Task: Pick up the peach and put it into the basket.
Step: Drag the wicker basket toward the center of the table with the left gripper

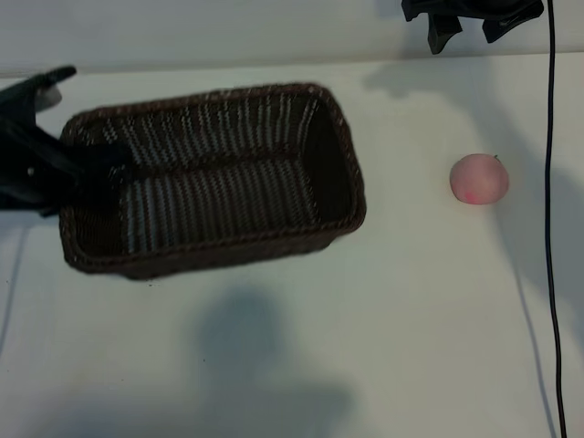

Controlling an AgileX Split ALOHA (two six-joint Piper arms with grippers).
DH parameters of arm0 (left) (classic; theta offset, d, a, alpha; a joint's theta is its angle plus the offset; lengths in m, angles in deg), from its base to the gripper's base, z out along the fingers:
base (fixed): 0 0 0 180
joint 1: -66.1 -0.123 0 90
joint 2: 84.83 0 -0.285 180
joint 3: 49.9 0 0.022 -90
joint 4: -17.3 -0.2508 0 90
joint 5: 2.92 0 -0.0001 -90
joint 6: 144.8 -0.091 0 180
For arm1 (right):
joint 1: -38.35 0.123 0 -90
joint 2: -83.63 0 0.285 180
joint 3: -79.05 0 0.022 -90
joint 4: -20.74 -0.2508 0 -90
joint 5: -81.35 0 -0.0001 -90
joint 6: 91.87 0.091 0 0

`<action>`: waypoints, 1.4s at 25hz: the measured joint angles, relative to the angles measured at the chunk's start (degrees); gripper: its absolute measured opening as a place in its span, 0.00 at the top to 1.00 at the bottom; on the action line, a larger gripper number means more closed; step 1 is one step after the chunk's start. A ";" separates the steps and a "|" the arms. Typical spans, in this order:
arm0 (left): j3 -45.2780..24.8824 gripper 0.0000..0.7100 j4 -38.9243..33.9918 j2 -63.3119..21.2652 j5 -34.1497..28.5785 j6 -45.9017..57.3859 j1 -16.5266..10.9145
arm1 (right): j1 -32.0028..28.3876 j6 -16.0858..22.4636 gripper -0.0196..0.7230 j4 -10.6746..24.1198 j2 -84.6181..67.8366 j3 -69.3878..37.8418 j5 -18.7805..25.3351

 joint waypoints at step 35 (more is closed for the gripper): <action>30.98 0.87 2.82 29.34 -5.42 -0.81 10.07 | 0.00 0.00 0.17 -0.47 0.00 0.00 0.00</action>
